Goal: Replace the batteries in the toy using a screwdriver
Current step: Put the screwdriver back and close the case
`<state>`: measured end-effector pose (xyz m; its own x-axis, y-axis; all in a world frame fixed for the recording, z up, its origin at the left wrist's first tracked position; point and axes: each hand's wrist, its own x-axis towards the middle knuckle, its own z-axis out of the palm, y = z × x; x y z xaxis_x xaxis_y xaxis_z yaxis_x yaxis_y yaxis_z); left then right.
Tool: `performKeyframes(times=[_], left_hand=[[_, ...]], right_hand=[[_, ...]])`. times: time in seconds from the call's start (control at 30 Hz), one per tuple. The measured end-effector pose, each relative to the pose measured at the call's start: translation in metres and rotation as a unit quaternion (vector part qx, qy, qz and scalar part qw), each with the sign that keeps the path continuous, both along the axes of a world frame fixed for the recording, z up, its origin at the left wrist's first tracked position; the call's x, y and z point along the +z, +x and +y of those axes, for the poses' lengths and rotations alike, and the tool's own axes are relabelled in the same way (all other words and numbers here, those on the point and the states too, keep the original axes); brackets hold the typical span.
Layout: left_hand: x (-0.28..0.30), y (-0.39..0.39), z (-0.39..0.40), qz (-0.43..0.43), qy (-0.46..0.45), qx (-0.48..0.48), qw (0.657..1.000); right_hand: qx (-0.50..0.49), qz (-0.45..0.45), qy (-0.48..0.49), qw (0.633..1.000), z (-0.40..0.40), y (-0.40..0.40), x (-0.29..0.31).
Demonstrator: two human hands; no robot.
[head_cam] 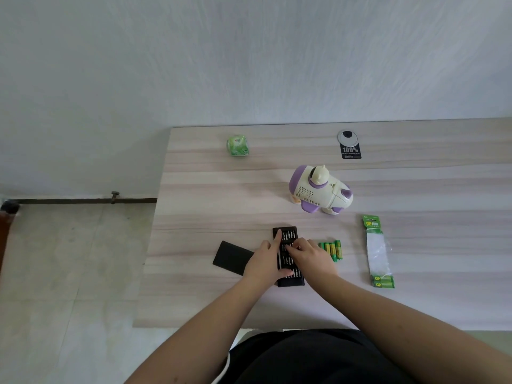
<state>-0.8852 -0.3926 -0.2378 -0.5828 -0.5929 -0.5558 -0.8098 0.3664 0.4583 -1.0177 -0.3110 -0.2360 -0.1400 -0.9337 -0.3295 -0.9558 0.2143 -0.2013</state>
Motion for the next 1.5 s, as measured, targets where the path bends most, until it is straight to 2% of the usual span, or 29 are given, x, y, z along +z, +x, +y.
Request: performKeyframes(times=[0.47, 0.8, 1.0, 1.17, 1.3, 1.5], left_hand=[[-0.001, 0.001, -0.001, -0.001, 0.01, -0.004, 1.0], [0.0, 0.001, -0.003, 0.003, 0.012, -0.015, 1.0], [0.003, 0.002, -0.003, 0.001, 0.006, -0.015, 1.0], [0.004, 0.002, -0.005, 0.003, 0.015, -0.015, 1.0], [0.007, 0.002, -0.008, 0.004, 0.024, -0.031, 0.999], [0.009, 0.012, -0.006, 0.066, 0.019, 0.003, 0.998]], right_hand=[[-0.016, 0.044, 0.014, 0.999, 0.01, 0.016, 0.006], [0.034, 0.06, 0.039, 0.997, 0.021, 0.014, 0.0], [0.022, 0.005, 0.031, 0.999, 0.022, 0.014, 0.006], [-0.109, -0.096, 0.002, 0.989, 0.024, 0.008, 0.014], [-0.176, -0.119, -0.021, 0.977, 0.027, -0.001, 0.014], [-0.157, -0.116, -0.054, 0.979, 0.02, -0.004, 0.013]])
